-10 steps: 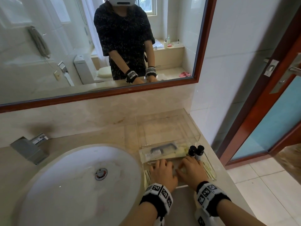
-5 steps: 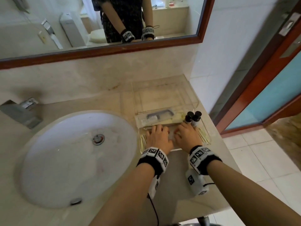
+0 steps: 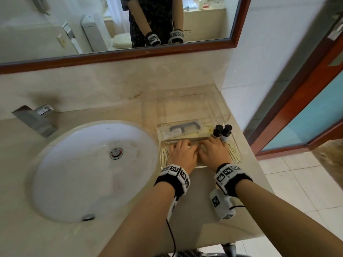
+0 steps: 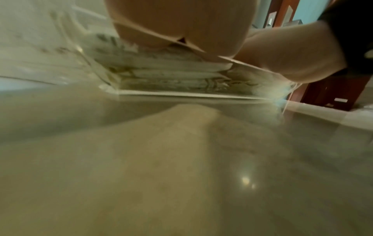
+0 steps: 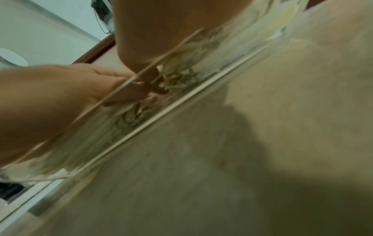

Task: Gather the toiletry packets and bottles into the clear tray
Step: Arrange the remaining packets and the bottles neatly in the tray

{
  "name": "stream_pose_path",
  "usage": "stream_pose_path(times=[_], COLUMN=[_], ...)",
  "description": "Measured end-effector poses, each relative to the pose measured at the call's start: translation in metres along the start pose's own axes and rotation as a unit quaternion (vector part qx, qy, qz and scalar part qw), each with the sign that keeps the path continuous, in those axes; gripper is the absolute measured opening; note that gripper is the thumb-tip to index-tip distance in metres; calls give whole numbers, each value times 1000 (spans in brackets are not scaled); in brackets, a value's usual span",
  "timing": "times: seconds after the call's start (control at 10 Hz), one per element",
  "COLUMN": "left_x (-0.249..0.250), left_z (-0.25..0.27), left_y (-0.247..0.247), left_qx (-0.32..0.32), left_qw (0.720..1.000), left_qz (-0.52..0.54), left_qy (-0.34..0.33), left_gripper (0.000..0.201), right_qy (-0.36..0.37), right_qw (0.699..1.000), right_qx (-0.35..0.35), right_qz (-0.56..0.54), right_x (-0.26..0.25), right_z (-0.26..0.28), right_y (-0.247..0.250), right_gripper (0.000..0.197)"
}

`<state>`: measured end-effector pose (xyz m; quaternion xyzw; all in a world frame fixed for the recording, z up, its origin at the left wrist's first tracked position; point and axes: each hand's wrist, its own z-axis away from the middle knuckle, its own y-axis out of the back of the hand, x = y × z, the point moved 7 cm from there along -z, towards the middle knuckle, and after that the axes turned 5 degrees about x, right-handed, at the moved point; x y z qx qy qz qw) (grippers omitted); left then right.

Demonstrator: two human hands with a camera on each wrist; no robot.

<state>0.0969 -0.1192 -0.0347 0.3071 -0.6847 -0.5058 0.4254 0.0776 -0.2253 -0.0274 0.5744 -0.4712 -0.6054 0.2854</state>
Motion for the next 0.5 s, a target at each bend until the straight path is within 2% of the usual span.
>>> stream_pose_path(times=[0.1,0.2,0.3,0.5], left_x=[1,0,-2,-11], left_z=[2,3,8,17], left_y=[0,-1,7,32], left_qx=[12,-31,-58,-65], left_qw=[1000,999,997,995], left_qz=[5,-3,17,2], left_qy=[-15,-32,-50,-73], left_gripper=[39,37,44,44], right_qy=[1,13,46,99], right_qw=[1000,999,997,989], right_qx=[2,6,27,98], right_qz=[-20,-46,-52,-53], right_x=[-1,-2,-6,-15], right_z=[1,1,5,18], right_y=[2,4,10,20], right_gripper=[18,32,42,36])
